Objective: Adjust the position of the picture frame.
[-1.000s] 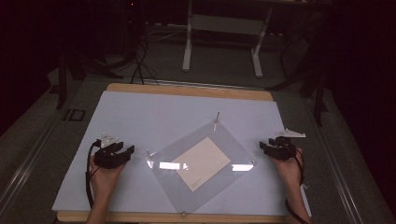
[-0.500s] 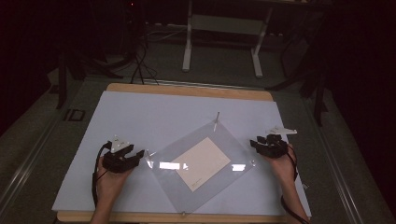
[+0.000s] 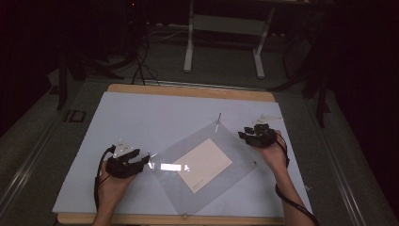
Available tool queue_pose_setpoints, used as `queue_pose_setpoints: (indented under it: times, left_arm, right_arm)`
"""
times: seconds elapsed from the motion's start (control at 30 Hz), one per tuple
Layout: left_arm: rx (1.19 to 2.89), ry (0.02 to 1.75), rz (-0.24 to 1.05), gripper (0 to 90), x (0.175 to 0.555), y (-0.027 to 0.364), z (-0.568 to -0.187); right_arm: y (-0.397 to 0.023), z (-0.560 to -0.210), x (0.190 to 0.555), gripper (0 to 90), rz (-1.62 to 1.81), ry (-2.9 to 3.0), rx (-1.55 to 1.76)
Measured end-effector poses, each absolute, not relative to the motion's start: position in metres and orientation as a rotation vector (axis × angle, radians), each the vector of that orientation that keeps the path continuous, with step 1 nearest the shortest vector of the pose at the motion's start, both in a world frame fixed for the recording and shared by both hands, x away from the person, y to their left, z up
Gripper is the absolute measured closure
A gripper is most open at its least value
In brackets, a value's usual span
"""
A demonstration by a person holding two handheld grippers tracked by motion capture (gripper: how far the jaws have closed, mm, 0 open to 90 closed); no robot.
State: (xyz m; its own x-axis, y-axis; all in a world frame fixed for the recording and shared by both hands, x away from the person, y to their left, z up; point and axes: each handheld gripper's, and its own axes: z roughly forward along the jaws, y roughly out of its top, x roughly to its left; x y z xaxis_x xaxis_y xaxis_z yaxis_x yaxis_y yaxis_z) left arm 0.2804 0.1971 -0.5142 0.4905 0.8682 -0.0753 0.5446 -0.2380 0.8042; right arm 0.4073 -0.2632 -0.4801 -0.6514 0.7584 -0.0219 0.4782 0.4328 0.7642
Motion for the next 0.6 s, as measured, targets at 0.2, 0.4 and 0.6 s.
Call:
queue_pose_setpoints:
  times: [0.2,0.4,0.6]
  left_arm:
    - [1.954,1.138,0.495,48.1,0.281,0.19,-0.515]
    - [1.967,1.115,0.484,47.3,0.282,0.186,-0.515]
    - [1.982,1.106,0.466,47.3,0.284,0.182,-0.518]
  right_arm:
    - [-0.254,-0.48,0.42,61.7,1.114,2.331,1.059]
    - [-0.247,-0.485,0.428,66.5,1.135,2.345,1.05]
    - [-0.239,-0.49,0.435,67.7,1.129,2.352,1.049]
